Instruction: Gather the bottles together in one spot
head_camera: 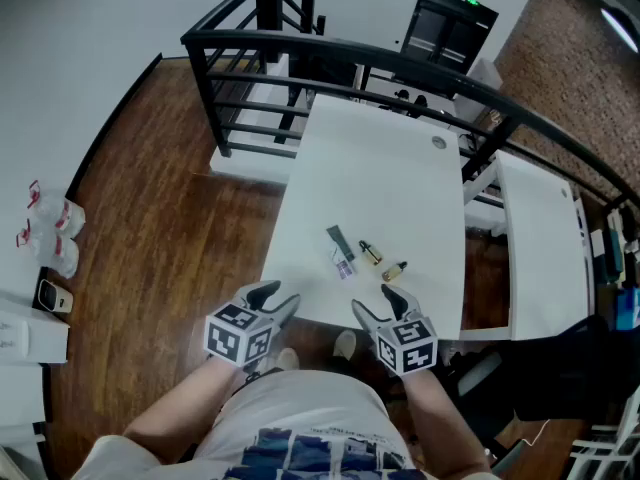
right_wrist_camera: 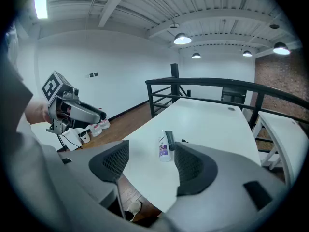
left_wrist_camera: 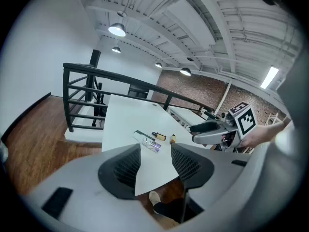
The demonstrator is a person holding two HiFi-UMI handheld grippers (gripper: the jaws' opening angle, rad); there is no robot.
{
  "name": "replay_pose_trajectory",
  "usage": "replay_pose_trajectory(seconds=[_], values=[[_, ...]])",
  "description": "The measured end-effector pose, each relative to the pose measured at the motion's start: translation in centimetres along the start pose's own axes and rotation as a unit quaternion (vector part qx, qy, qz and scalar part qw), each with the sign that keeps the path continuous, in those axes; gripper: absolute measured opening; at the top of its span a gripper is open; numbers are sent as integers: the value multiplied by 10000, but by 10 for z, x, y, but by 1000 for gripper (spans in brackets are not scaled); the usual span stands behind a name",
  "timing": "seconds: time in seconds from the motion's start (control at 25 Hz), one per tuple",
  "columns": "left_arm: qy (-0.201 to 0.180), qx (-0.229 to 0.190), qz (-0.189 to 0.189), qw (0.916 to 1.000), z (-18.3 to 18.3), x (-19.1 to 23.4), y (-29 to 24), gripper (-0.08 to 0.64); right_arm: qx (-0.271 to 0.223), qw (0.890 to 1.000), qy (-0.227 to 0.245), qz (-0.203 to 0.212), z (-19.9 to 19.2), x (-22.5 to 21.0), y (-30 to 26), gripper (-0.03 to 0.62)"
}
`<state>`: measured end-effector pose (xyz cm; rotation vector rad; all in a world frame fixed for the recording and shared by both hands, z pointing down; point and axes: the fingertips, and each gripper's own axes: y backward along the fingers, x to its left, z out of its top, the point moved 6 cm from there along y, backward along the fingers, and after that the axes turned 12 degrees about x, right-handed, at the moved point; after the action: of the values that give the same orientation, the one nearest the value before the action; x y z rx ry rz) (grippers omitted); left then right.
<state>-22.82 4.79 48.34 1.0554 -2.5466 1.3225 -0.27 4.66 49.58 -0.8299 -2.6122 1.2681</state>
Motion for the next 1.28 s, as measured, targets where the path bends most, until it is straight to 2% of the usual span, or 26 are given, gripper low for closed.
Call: replay_pose_trajectory(seconds=[0.2,0.4,0.68,0.88,1.04,1.08,1.2,1.28], values=[[-3,82,-16,10000,10,6,-16,175,146,9998,135,-23,5,-16,-27,316],[-20,220,-46,9997,14,7,-29,175,492,9984,262,-32,2,-27,-72,303],[1,392,-18,9992,13,13,-38,175,816,9958,423,13,5,-30,-118,302],[-7,485,-33,9988,13,12,-44,175,1157,9919,527,71,2,-35,-145,264],[-25,567,-38,9984,10,13,-48,175,1515,9868,566,82,-7,-40,-173,261],[-19,589,-41,9983,8,14,-48,175,1585,9856,577,74,-8,-40,-178,240],[29,646,-49,9979,3,16,-51,175,1634,9845,637,-23,-11,-45,-185,189],[55,686,-37,9976,0,18,-52,175,1615,9849,619,-8,-10,-46,-185,185]])
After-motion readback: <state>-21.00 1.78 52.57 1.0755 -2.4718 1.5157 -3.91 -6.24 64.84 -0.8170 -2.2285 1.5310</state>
